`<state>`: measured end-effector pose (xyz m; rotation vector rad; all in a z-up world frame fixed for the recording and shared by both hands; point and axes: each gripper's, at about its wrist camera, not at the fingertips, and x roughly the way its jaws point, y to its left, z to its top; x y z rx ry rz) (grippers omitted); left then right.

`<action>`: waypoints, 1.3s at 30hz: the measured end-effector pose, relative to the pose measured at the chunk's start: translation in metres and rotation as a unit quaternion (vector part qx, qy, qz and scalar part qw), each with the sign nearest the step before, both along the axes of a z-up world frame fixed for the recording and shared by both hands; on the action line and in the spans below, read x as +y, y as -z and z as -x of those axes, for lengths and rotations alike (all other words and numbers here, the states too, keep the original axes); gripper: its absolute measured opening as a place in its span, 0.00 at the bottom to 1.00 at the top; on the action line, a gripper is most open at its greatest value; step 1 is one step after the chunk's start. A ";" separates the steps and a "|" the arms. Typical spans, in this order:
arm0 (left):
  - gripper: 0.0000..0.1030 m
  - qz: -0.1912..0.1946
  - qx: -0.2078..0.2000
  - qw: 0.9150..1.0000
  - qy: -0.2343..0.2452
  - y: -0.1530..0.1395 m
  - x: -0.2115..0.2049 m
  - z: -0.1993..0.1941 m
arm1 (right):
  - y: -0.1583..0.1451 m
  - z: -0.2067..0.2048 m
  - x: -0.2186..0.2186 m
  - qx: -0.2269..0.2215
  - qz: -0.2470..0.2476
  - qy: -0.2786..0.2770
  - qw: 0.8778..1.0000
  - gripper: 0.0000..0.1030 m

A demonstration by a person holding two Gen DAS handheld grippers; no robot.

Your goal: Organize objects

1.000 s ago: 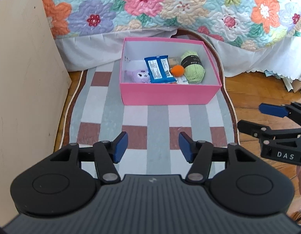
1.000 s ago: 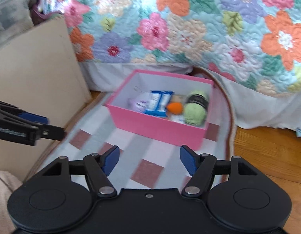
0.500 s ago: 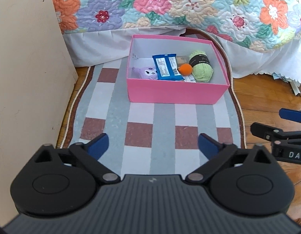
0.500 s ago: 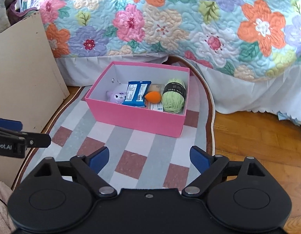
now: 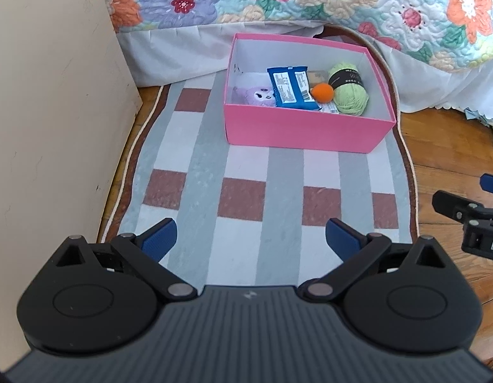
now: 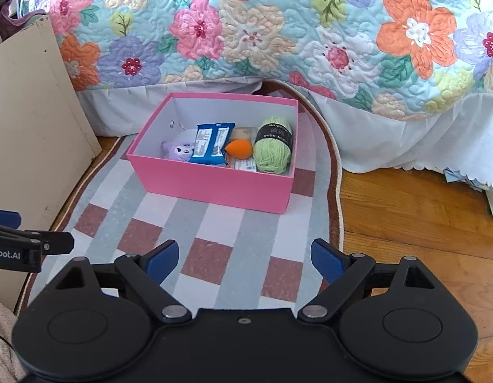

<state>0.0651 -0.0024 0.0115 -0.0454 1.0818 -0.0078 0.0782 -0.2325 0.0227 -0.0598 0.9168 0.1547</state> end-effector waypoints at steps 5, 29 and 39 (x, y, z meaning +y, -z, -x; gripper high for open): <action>0.98 -0.019 0.008 1.000 0.011 0.002 -0.004 0.002 | 0.002 0.001 -0.003 0.009 0.020 0.020 1.000 0.90; 0.98 -0.024 0.010 1.000 -0.010 0.000 0.007 0.011 | -0.001 0.012 -0.002 0.029 0.012 0.026 0.999 0.90; 0.98 -0.046 0.018 0.999 0.002 0.006 0.000 0.007 | 0.003 0.011 -0.011 0.029 0.011 0.043 0.999 0.90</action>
